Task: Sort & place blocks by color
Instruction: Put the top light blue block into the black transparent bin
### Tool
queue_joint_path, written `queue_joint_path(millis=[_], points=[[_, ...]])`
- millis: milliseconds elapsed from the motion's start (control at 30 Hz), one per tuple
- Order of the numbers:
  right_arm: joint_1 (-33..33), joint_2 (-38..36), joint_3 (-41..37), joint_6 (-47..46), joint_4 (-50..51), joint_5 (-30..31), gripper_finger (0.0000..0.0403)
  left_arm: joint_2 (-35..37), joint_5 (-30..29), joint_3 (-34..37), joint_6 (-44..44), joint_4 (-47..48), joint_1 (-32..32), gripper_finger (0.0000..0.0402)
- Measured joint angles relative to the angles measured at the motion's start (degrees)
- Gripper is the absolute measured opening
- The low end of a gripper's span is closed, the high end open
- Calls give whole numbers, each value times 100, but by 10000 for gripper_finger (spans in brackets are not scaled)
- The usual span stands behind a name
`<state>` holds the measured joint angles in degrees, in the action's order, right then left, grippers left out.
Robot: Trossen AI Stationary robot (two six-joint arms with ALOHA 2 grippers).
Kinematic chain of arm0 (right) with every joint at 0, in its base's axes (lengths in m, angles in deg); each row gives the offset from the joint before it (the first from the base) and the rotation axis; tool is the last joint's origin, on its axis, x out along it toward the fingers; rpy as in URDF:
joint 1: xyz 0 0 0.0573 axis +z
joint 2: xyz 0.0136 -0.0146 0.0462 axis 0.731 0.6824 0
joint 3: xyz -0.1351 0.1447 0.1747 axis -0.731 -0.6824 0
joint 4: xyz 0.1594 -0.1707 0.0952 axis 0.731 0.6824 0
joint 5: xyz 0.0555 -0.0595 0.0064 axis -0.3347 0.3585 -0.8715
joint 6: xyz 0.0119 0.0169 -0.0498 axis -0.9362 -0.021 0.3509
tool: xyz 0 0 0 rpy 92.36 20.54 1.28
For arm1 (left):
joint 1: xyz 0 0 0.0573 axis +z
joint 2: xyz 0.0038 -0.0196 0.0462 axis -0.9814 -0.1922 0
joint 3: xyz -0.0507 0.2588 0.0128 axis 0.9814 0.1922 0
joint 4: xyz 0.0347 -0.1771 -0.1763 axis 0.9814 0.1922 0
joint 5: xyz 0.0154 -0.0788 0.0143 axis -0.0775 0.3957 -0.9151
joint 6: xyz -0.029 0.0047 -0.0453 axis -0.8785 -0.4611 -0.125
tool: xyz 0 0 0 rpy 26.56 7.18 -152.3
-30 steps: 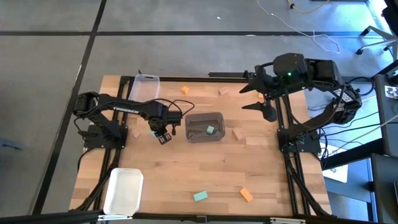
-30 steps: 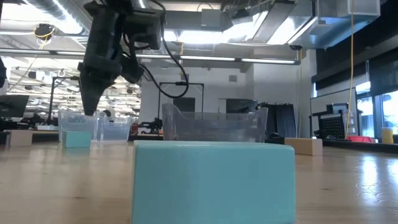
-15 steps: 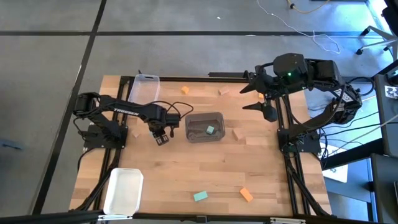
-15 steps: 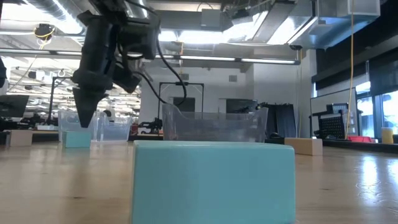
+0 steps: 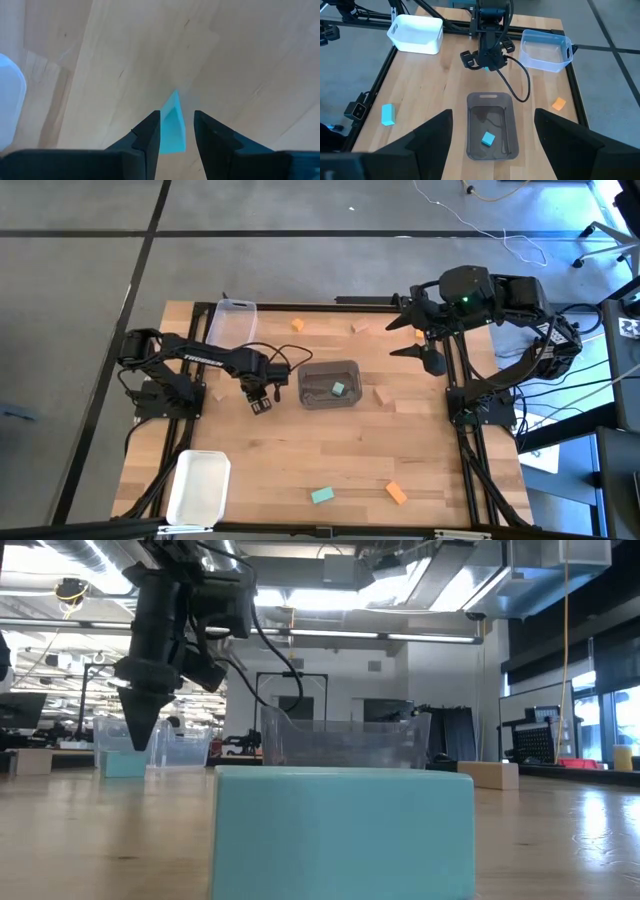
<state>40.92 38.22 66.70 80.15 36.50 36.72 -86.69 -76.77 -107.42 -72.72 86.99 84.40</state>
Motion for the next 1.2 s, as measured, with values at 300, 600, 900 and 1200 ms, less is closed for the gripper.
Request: queue_joint_path(millis=[300,600,900,1200], points=[[0,2,0,-9,10,0,281,-372,-19,0,40,-60,0,111],[0,2,0,-7,17,0,281,-874,-1,-19,163,-83,1,95],[0,2,-2,9,57,2,281,-873,104,-226,158,79,2,12],[0,-4,-2,44,169,2,281,-695,98,-1276,477,998,-34,1]])
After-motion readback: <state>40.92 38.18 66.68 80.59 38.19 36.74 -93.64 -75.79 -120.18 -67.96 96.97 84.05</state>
